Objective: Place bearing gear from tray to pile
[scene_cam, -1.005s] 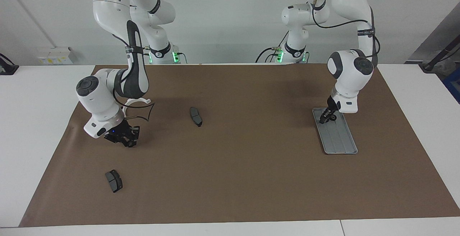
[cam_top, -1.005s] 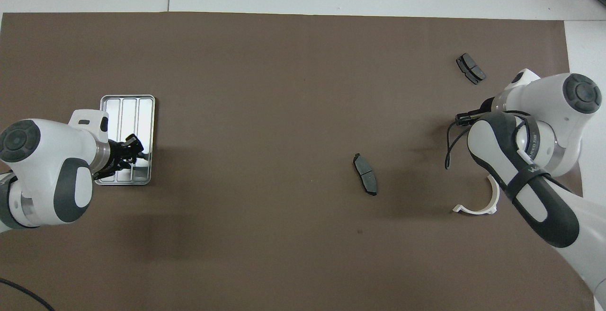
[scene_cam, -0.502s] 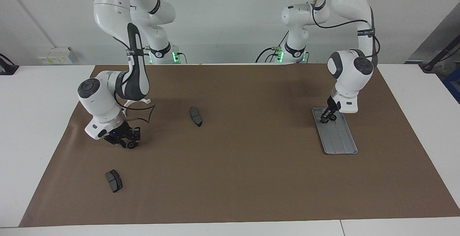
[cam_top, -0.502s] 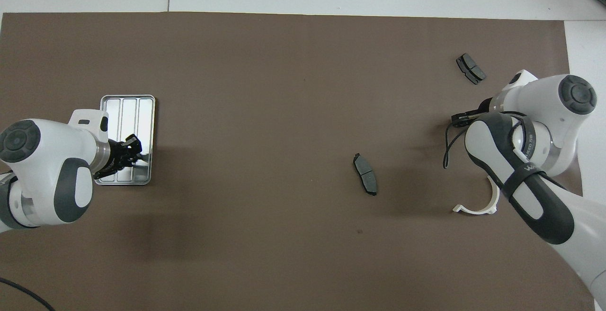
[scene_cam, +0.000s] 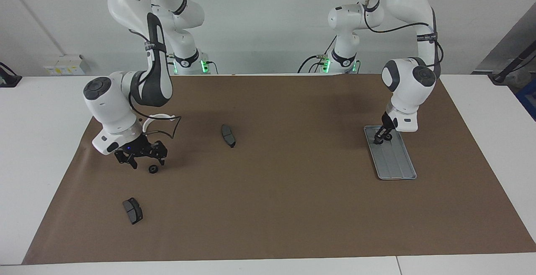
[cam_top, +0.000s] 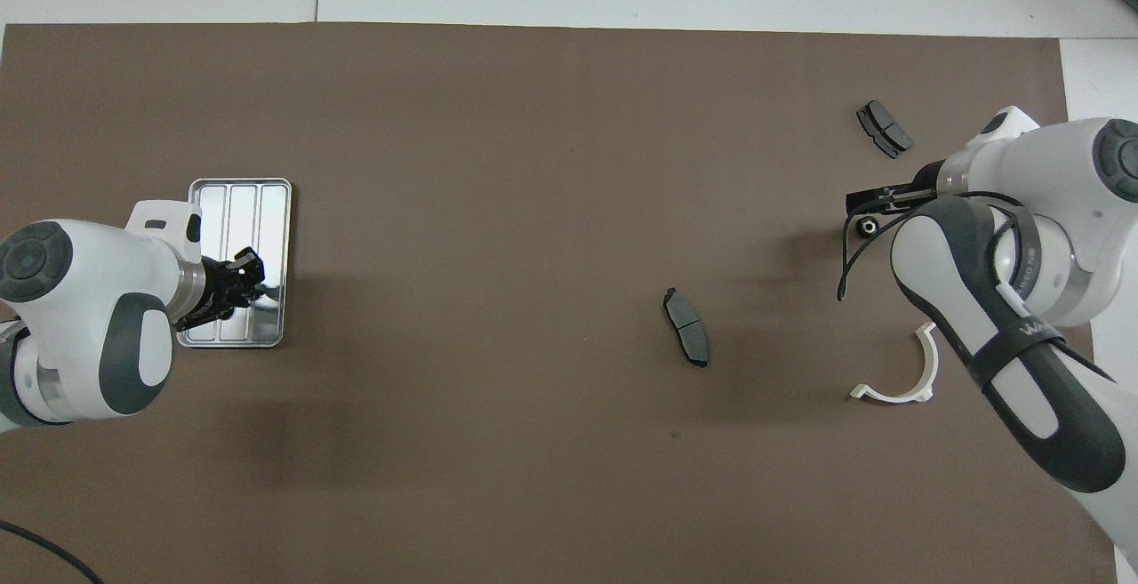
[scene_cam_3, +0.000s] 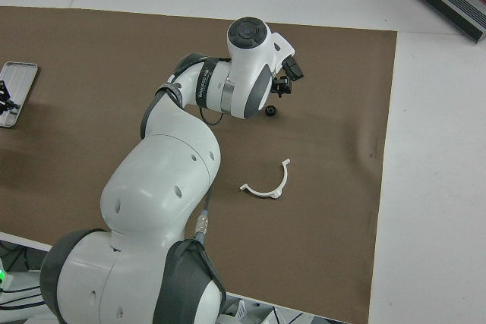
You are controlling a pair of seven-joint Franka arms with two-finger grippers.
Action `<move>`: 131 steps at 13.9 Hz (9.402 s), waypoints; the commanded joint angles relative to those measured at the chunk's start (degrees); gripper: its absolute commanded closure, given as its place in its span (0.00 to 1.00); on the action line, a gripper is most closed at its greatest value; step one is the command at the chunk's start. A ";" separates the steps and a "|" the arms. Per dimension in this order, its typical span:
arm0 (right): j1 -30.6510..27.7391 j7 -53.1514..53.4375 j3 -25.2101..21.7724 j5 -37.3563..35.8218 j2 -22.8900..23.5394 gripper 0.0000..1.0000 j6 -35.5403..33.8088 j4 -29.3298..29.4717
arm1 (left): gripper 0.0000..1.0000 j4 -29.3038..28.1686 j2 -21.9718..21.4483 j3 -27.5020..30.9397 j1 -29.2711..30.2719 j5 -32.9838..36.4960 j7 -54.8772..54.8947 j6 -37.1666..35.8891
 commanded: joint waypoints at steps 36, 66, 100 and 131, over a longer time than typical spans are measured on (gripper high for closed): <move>8.36 76.89 39.01 -41.71 19.95 0.00 -6.33 18.35 | 0.10 9.74 0.75 0.18 1.98 -0.38 42.21 -11.48; 8.28 75.84 39.10 -37.42 20.32 1.00 -5.44 18.70 | 0.61 -4.87 -1.63 0.18 4.89 -0.38 41.72 1.44; 0.98 23.11 9.39 -5.42 10.22 0.00 2.30 11.06 | 0.00 24.93 3.13 0.18 -14.49 0.59 14.69 -18.84; 11.09 76.20 38.83 -40.05 22.34 0.00 -5.01 19.15 | 0.00 24.14 -12.00 0.01 -1.88 3.22 32.05 -35.81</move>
